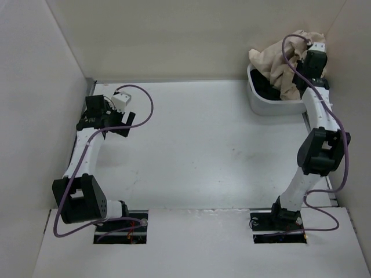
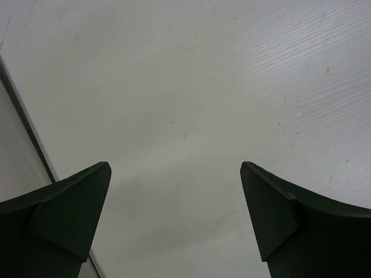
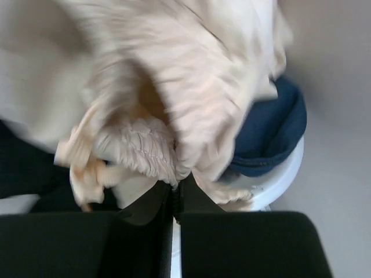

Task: Fold and stack the trousers
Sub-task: Grab the trousers from the pile, then move the trousers to the center of the board, then flatten the trousers out

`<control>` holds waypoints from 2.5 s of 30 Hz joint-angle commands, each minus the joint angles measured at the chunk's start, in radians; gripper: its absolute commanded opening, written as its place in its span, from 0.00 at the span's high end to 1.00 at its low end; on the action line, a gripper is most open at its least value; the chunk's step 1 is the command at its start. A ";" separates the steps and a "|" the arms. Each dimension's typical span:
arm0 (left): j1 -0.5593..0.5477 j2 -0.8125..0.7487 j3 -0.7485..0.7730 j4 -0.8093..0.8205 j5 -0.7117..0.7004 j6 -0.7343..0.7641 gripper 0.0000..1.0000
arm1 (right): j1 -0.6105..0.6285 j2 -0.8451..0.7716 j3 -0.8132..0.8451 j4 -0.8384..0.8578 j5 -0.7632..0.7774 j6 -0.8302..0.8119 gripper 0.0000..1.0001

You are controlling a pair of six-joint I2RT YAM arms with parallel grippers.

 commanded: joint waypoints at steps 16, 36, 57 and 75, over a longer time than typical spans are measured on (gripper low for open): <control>0.310 -0.190 0.083 0.104 0.221 -0.202 0.00 | 1.218 -0.035 0.871 0.638 0.024 -0.287 1.00; 0.227 -0.115 0.190 -0.222 0.214 0.180 0.00 | 0.446 -0.813 -0.795 -0.112 -0.162 0.565 0.56; -0.184 0.003 -0.084 -0.417 -0.130 0.282 0.00 | 0.071 -0.585 -1.011 0.170 -0.315 0.801 0.30; -0.400 0.030 -0.138 -0.603 0.125 0.233 0.00 | 0.103 -0.624 -0.830 0.033 -0.289 0.714 1.00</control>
